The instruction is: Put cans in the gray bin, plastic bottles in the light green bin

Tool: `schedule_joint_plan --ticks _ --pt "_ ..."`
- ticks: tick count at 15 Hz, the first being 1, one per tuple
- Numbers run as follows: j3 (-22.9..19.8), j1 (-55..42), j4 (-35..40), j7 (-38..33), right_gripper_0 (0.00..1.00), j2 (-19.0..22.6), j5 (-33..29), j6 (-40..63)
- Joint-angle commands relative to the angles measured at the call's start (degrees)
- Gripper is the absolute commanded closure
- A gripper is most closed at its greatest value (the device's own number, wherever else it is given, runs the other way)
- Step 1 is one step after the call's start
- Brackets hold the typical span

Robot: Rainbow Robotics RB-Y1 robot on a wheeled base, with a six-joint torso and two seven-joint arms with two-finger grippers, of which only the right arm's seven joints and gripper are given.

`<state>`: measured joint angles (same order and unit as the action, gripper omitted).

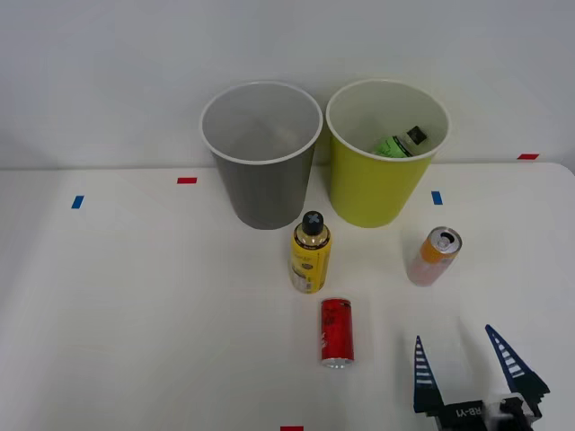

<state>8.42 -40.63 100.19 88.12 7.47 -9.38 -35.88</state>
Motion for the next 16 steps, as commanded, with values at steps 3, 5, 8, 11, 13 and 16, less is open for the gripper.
schedule_joint_plan --ticks 3,5,8,11,13,16 --pt "-6.31 -1.65 -0.09 -20.10 0.06 -4.39 -15.75 -2.53" --pt "-6.93 -3.23 -0.09 -22.21 0.06 -5.09 -14.96 -4.11" --pt "-6.05 -5.69 0.00 -22.38 0.06 -5.53 -9.95 -4.81" --pt "-4.38 -7.62 -0.09 -21.85 0.06 -5.36 -5.38 -5.08" --pt "-3.85 -8.42 -0.09 -21.50 0.06 -5.27 -5.56 -5.08" --pt "-2.71 -8.94 -0.09 -20.62 0.06 -5.18 -6.17 -5.25"
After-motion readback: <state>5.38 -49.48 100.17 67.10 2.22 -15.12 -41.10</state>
